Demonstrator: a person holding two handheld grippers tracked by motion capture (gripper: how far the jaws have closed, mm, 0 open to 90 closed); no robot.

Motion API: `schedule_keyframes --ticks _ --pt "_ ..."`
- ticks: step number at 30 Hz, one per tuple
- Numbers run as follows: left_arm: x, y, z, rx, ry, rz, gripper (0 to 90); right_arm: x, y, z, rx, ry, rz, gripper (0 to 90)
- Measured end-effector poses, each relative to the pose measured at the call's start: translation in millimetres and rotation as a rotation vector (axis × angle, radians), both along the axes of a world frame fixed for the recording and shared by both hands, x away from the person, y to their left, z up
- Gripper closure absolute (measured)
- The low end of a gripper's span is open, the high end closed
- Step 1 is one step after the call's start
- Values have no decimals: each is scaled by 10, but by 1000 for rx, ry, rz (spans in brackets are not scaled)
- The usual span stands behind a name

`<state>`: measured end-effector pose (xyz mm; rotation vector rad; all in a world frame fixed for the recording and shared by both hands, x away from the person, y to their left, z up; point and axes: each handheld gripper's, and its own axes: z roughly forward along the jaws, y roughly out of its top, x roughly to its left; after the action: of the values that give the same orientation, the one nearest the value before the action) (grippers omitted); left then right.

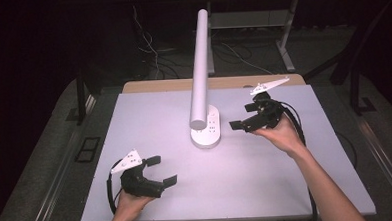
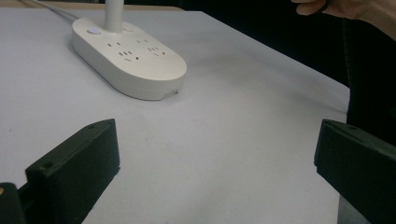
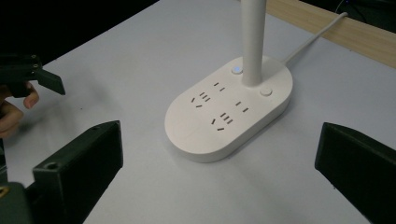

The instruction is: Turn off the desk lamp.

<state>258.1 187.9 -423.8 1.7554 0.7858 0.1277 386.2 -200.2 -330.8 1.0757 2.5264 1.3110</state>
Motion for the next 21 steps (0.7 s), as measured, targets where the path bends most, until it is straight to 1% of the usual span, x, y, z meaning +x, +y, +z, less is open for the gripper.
schedule_keyframes --ticks 3,4,5,6,8,9,11,16,19,21 --pt "0 2 1 1 -1 1 0 48 20 -11 6 9 -3 10" --pt "-1 2 1 0 -1 1 0 93 40 -27 17 16 -6 10" --pt "-1 3 2 1 -1 1 0 93 40 -27 17 16 -6 10" --pt "-2 2 3 0 -1 1 0 139 64 -48 18 16 -10 10" --pt "-2 2 3 -1 0 2 0 162 76 -60 15 19 -12 10" --pt "-2 2 3 -2 -1 1 0 204 102 -83 11 23 -16 10" --pt "-1 4 3 -2 -1 1 0 240 120 -101 13 26 -21 10" --pt "0 10 5 -2 -3 1 0 339 155 -153 41 32 -34 10" --pt "1 12 5 -2 -4 0 0 370 166 -175 40 31 -36 10" --pt "1 15 6 -1 -5 -1 0 420 189 -220 33 29 -50 11"
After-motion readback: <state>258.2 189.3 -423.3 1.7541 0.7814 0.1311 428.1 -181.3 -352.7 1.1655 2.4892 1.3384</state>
